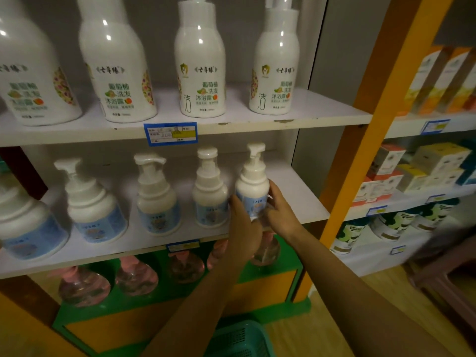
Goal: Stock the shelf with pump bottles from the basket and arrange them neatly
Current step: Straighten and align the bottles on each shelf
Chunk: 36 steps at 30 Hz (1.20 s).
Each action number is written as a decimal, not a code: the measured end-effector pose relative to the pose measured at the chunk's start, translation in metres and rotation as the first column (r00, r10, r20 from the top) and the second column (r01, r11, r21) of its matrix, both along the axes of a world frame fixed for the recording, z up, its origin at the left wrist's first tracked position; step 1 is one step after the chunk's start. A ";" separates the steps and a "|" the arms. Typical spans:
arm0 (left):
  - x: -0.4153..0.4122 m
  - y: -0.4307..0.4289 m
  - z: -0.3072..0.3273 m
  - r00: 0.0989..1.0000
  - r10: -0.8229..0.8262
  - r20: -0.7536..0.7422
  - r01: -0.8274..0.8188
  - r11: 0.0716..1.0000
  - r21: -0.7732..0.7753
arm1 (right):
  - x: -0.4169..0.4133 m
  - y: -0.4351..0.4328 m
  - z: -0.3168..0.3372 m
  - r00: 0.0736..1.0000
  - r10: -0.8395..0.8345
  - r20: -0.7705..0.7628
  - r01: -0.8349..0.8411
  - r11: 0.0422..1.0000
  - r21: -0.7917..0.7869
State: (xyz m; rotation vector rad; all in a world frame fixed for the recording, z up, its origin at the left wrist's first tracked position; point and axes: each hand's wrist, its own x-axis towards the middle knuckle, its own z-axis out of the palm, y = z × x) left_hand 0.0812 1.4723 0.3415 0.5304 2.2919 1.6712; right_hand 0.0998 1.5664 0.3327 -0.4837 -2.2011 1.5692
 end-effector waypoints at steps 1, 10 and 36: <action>-0.006 0.002 0.001 0.999 -0.019 0.031 0.020 1.000 -0.018 | -0.002 0.002 -0.003 1.000 0.007 0.001 -0.007 1.000 -0.005; -0.015 -0.004 -0.004 0.987 -0.161 0.021 0.162 0.969 -0.188 | 0.007 0.010 -0.011 0.997 -0.012 0.072 0.002 0.991 0.133; -0.006 0.013 -0.002 0.974 -0.220 0.061 0.227 0.960 -0.163 | 0.003 0.026 -0.015 0.996 -0.035 0.079 0.032 0.999 0.030</action>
